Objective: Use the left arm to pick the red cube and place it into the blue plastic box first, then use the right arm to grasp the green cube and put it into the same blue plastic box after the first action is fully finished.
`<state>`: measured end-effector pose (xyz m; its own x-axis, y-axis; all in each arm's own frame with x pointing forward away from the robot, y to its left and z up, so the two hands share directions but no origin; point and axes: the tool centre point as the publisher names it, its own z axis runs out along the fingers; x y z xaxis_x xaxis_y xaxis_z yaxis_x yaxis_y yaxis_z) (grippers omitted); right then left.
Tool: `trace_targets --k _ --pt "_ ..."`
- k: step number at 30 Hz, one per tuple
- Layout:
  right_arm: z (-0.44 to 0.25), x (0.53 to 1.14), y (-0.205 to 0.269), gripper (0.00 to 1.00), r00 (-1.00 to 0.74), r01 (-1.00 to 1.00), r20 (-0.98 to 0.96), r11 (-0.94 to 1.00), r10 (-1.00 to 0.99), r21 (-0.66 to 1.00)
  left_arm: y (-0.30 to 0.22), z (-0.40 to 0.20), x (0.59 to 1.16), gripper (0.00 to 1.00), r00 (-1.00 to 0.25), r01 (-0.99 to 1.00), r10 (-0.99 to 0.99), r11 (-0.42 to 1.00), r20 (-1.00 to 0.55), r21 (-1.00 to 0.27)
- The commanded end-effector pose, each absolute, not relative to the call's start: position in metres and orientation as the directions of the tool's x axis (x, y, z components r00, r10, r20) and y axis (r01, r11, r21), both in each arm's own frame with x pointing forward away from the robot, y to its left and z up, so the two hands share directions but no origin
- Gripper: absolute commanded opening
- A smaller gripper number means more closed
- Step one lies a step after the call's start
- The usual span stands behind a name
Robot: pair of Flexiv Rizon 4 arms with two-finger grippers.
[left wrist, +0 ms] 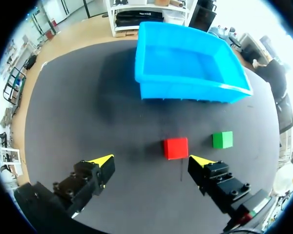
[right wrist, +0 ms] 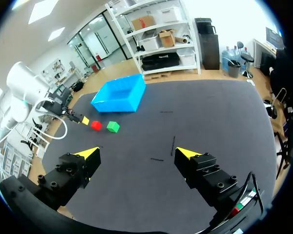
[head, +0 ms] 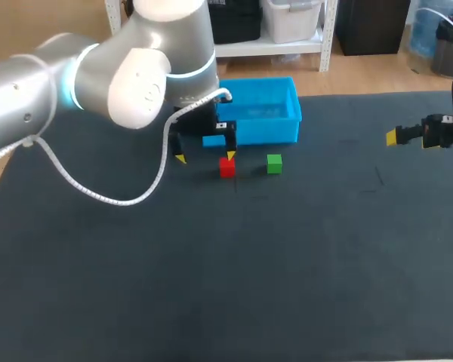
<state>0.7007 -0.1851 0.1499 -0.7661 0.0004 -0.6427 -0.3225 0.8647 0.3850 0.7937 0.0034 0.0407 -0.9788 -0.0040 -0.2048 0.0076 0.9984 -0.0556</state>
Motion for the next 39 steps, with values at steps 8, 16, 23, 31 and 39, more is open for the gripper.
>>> trace_targets --k 8,16,23,31,39 --pt "0.150 0.700 -0.185 1.00 -0.766 -0.322 -0.643 0.865 0.000 0.384 -0.004 0.022 0.807 0.88 -0.984 0.010 0.006 1.000 -0.181 -0.024" --pt "0.150 0.700 -0.185 1.00 -0.766 -0.322 -0.643 0.865 0.000 0.384 -0.005 0.015 0.810 0.77 -0.985 0.005 0.003 1.000 -0.174 -0.014" --pt "0.150 0.700 -0.185 1.00 -0.766 -0.322 -0.643 0.865 0.000 0.384 -0.007 0.013 0.813 0.57 -0.986 0.003 0.000 1.000 -0.167 -0.016" --pt "0.150 0.700 -0.185 1.00 -0.766 -0.322 -0.643 0.865 0.000 0.384 -0.006 0.013 0.815 0.62 -0.987 0.004 0.001 1.000 -0.162 -0.017" --pt "0.150 0.700 -0.185 1.00 -0.766 -0.322 -0.643 0.865 0.000 0.384 -0.006 0.025 0.812 0.86 -0.985 0.012 0.007 1.000 -0.174 -0.028"
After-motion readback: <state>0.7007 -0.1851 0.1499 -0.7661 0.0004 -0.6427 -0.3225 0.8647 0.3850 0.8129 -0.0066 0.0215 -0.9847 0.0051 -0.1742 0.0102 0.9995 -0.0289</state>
